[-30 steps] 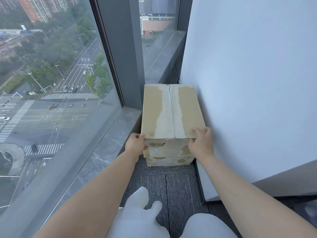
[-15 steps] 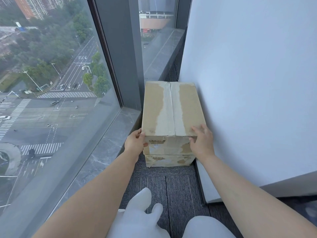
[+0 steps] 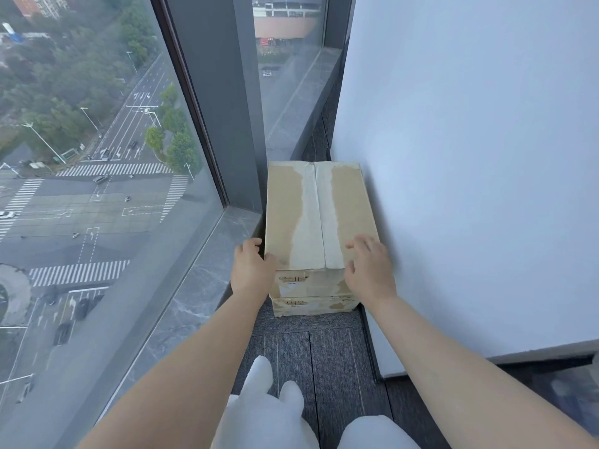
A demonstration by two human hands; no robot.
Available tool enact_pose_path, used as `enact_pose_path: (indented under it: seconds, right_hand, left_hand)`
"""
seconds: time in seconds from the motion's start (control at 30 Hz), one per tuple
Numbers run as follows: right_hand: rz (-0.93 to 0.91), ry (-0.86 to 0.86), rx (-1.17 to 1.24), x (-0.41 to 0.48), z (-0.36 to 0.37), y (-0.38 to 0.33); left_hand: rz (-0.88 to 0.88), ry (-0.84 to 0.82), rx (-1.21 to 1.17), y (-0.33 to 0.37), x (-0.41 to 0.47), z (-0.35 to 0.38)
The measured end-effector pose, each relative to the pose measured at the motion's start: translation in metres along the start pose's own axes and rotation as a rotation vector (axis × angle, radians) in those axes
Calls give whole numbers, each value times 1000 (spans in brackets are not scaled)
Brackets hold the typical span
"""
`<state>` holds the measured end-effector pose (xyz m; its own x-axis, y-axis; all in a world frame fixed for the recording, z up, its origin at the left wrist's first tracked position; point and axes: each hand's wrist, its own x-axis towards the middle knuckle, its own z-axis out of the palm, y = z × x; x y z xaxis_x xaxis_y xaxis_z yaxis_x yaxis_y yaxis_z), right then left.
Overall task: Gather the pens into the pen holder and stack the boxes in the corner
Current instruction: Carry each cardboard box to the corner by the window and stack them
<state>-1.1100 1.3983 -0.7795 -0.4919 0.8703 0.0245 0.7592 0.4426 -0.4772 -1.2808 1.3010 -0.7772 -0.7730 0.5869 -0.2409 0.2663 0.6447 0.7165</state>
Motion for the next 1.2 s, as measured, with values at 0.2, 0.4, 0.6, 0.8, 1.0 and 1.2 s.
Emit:
enact_pose_path:
  seconds: [0.2, 0.4, 0.6, 0.8, 1.0, 1.2]
  right_hand:
    - [18, -89, 77, 12, -77, -58]
    - [2, -92, 113, 23, -174, -131]
    - [-49, -91, 122, 12, -274, -191]
    - [-104, -50, 159, -22, -361, -242]
    - [-160, -5, 179, -71, -428, -266]
    - [-139, 59, 160, -120, -475, -274]
  left_hand:
    - [171, -91, 22, 91, -8, -61]
    - [219, -98, 13, 169, -36, -139]
    - [209, -76, 8, 243, -77, -224]
    - [276, -41, 24, 302, -137, -297]
    - [309, -27, 16, 333, -202, -338]
    - [386, -66, 23, 356, -256, -359]
